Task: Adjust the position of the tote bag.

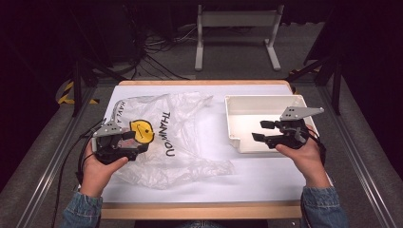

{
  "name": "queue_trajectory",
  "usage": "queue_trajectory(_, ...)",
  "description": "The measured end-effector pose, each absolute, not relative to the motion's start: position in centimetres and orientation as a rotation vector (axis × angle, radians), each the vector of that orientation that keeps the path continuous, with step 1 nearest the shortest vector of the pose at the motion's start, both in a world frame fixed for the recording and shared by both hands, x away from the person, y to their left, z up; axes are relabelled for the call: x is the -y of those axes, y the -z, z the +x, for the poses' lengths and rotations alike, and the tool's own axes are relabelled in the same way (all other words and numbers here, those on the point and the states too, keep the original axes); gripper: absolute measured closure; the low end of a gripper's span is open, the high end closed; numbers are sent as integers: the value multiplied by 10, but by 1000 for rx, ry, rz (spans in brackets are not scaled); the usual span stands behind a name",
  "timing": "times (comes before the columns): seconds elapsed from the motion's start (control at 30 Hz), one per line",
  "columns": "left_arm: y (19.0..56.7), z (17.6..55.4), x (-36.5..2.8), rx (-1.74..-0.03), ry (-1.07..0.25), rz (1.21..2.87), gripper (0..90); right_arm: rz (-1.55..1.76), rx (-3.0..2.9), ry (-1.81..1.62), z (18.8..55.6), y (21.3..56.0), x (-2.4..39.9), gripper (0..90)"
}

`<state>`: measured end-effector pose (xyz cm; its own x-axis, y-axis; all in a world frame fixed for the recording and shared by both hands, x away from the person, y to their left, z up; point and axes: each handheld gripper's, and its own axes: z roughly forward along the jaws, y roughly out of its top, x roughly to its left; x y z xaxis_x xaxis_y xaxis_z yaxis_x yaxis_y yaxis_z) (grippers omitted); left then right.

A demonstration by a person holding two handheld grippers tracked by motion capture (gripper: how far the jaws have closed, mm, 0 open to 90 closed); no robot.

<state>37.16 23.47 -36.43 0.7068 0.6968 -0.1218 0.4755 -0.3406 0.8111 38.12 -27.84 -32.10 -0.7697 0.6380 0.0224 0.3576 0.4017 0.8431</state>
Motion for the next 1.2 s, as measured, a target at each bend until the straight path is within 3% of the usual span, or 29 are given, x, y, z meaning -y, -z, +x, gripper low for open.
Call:
queue_trajectory(0.53, 341, 350, -201, -743, -311, 2082, 179, 882, -2353, -1351, 381, 321, 276, 379)
queue_trajectory(1.2, 357, 348, -161, -662, -224, 2166, 113, 882, -2364, -1355, 379, 322, 272, 359)
